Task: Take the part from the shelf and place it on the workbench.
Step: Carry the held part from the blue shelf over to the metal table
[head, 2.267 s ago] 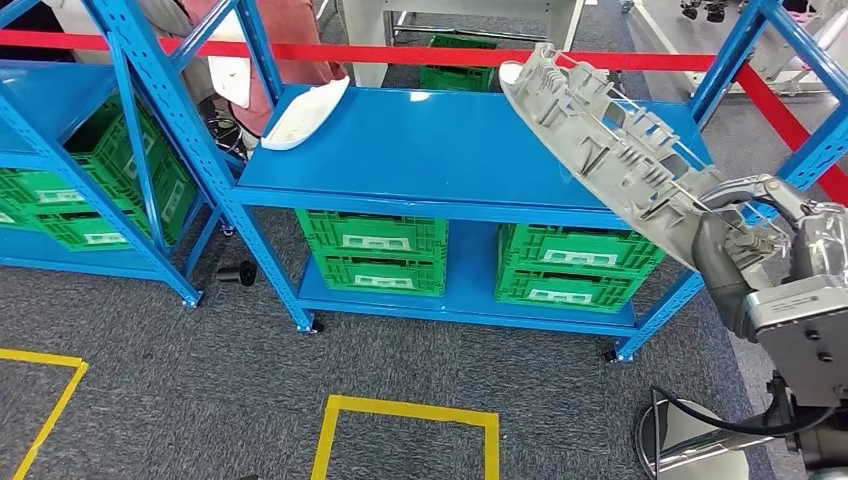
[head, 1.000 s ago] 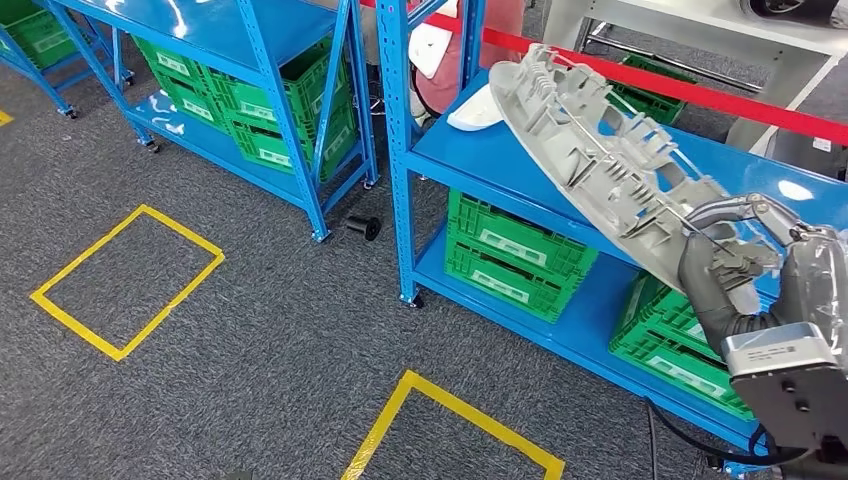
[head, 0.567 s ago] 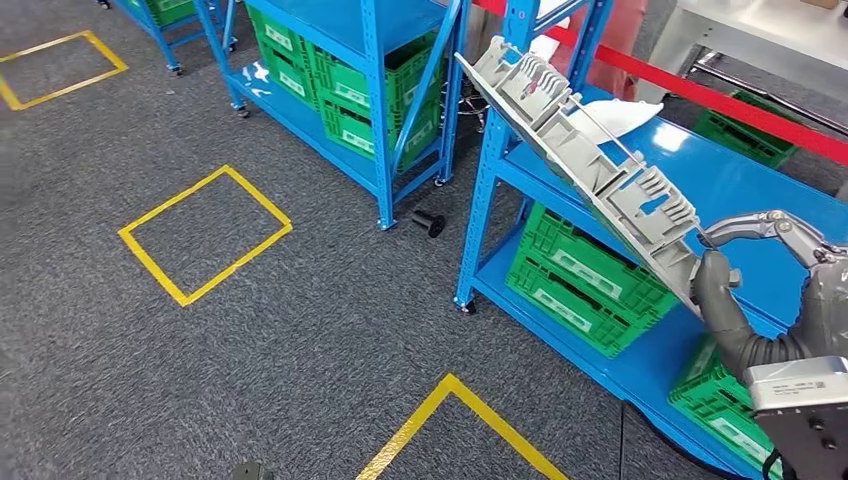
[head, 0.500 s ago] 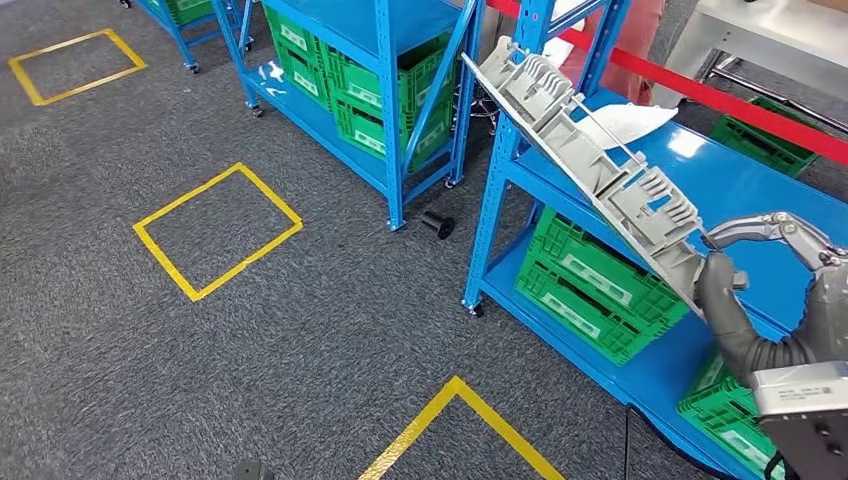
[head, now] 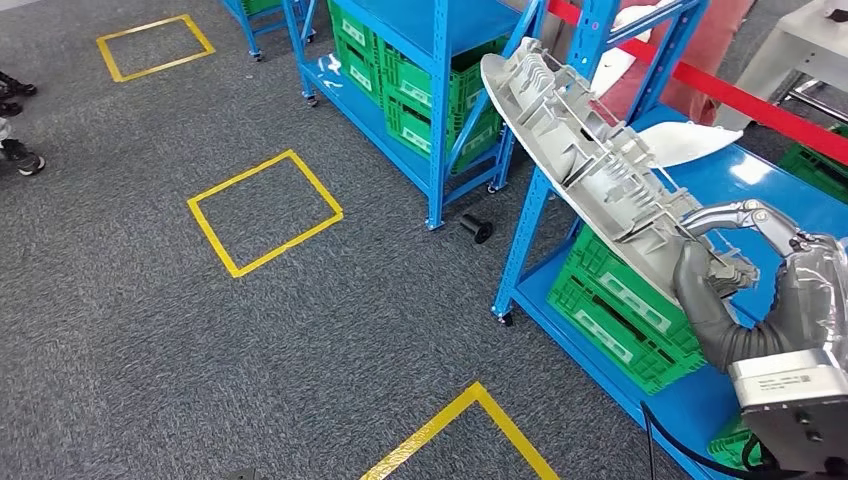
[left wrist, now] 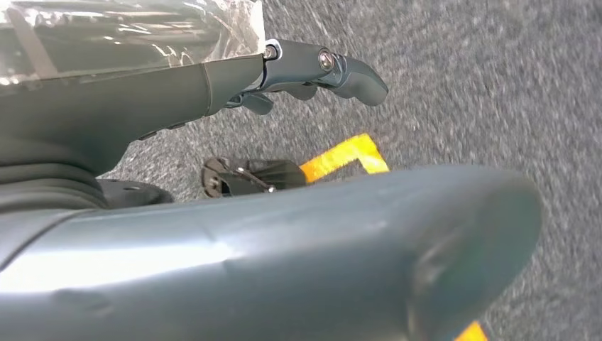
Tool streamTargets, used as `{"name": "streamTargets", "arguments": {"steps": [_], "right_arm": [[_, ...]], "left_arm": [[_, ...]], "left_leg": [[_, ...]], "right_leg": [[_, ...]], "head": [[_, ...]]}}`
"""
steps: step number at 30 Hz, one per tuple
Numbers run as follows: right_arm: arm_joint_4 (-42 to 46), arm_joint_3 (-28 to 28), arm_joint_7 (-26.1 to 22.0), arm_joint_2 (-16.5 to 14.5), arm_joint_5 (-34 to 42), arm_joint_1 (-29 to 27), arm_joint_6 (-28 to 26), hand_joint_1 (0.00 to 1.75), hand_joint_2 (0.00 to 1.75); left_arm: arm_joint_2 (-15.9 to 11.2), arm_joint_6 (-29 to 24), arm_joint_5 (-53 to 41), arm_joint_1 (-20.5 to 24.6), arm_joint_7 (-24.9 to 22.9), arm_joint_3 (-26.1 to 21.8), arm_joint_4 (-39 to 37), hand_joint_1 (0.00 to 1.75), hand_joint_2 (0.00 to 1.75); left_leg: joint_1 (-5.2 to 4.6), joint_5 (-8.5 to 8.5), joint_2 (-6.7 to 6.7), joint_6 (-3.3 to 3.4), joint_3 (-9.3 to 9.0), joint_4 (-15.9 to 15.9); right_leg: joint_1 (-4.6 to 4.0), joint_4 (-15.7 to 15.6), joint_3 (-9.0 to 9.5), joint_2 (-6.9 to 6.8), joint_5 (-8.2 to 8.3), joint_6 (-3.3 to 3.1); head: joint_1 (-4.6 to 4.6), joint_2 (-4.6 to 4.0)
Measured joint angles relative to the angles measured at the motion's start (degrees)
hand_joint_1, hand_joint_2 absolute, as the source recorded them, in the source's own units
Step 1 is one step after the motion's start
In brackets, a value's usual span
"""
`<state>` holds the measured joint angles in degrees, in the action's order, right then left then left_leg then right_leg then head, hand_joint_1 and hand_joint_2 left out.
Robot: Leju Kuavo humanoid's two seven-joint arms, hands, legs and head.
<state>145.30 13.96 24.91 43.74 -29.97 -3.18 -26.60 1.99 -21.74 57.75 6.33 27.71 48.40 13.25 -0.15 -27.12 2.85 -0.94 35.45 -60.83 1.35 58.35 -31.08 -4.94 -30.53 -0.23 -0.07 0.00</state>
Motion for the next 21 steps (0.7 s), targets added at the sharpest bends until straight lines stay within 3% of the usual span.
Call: {"name": "streamTargets", "arguments": {"steps": [2,3,4,6,8,9,10,11,12,14,15,17,19,21], "right_arm": [[0.0,0.04,-0.16,-0.01,0.17,0.18,-0.1,1.75,1.75],[0.0,0.07,-0.19,-0.01,0.24,0.27,-0.15,1.75,1.75],[0.0,0.11,-0.22,-0.01,0.29,0.37,-0.18,1.75,1.75],[0.0,0.15,-0.36,0.0,0.43,0.47,-0.32,1.75,1.75],[-0.02,0.19,-0.6,0.0,0.69,0.5,-0.49,1.75,1.75],[-0.06,0.22,-0.73,0.0,0.88,0.49,-0.54,1.75,1.75],[-0.1,0.25,-0.86,-0.01,1.1,0.49,-0.57,1.75,1.75],[-0.14,0.28,-0.97,-0.02,1.29,0.49,-0.59,1.75,1.75],[-0.17,0.31,-1.06,-0.02,1.42,0.49,-0.59,1.75,1.75],[-0.19,0.33,-1.15,-0.03,1.51,0.51,-0.6,1.75,1.75],[-0.2,0.33,-1.18,-0.03,1.52,0.54,-0.64,1.75,1.75],[-0.26,0.35,-1.22,-0.04,1.54,0.56,-0.74,1.75,1.75],[-0.31,0.36,-1.26,-0.02,1.56,0.62,-0.81,1.75,1.75],[-0.34,0.34,-1.33,-0.01,1.57,0.59,-0.85,1.75,1.75]], "left_arm": [[0.0,-0.95,-0.27,0.13,-0.09,0.05,0.0,0.0,0.0],[-0.01,-1.43,-0.44,0.11,-0.15,0.08,0.0,0.0,0.0],[-0.01,-1.85,-0.6,0.05,-0.2,0.13,0.0,0.0,0.0],[0.04,-2.15,-0.76,0.12,-0.27,0.22,0.0,0.0,0.0],[0.12,-1.83,-0.7,0.33,-0.37,0.35,0.0,0.0,0.0],[0.15,-1.62,-0.62,0.39,-0.49,0.41,0.0,0.0,0.0],[0.17,-1.46,-0.52,0.39,-0.61,0.47,0.0,0.0,0.0],[0.18,-1.35,-0.42,0.38,-0.69,0.52,0.0,0.0,0.0],[0.19,-1.26,-0.35,0.37,-0.71,0.59,0.0,0.0,0.0],[0.23,-1.18,-0.32,0.42,-0.55,0.73,0.0,0.0,0.0],[0.25,-1.19,-0.32,0.46,-0.46,0.81,0.0,0.0,0.0],[0.25,-1.39,-0.4,0.43,-0.28,0.96,0.0,0.0,0.0],[0.22,-1.76,-0.5,0.16,-0.18,1.07,0.0,0.0,0.0],[0.2,-2.07,-0.55,0.02,-0.15,1.15,0.0,0.0,0.0]], "left_leg": [[-0.54,-0.17,0.33,0.94,-0.55,1.38],[-0.5,-0.15,-0.31,1.41,-0.5,1.59],[-0.41,0.01,-0.97,1.77,-0.53,1.87],[-0.14,0.32,-2.22,2.51,-0.72,2.39],[-0.11,0.39,-3.57,2.88,-0.72,2.48],[-0.15,0.38,-4.31,2.95,-0.73,2.46],[-0.19,0.37,-5.07,2.97,-0.76,2.42],[-0.2,0.37,-5.85,2.96,-0.79,2.35],[-0.19,0.33,-6.67,2.91,-0.82,2.22],[-0.21,0.19,-8.25,2.61,-0.64,1.78],[-0.18,0.15,-8.92,2.37,-0.38,1.53],[0.02,0.32,-10.11,1.72,0.26,1.32],[0.2,0.38,-10.58,0.97,0.55,1.37],[0.08,-1.11,-8.07,0.33,1.63,-0.97]], "right_leg": [[-0.25,-0.07,0.13,-1.18,-0.17,0.59],[-0.23,-0.22,0.26,-1.74,-0.27,0.9],[-0.13,-0.1,0.35,-1.47,-0.64,1.15],[0.09,2.97,-0.94,1.16,-2.81,1.39],[0.13,10.31,-4.71,4.04,-6.09,1.3],[0.1,13.71,-6.66,4.54,-7.04,1.28],[0.07,15.47,-7.92,4.7,-6.93,1.25],[0.07,15.04,-8.17,4.77,-5.65,1.21],[0.11,12.54,-7.43,5.03,-3.5,1.15],[0.36,5.4,-4.67,7.06,0.35,1.0],[0.48,2.88,-3.67,8.19,1.19,0.93],[0.42,1.34,-3.09,9.14,1.06,0.74],[0.34,0.82,-2.78,7.92,1.2,0.17],[0.4,0.24,-2.11,6.43,1.36,-0.55]], "head": [[0.06,0.0],[0.13,0.0],[0.27,0.0],[0.65,0.0],[1.26,0.0],[1.51,0.0],[1.67,0.0],[1.77,0.0],[1.88,0.0],[2.14,0.0],[2.18,0.0],[2.18,0.0],[2.05,0.0],[1.49,0.0]]}}
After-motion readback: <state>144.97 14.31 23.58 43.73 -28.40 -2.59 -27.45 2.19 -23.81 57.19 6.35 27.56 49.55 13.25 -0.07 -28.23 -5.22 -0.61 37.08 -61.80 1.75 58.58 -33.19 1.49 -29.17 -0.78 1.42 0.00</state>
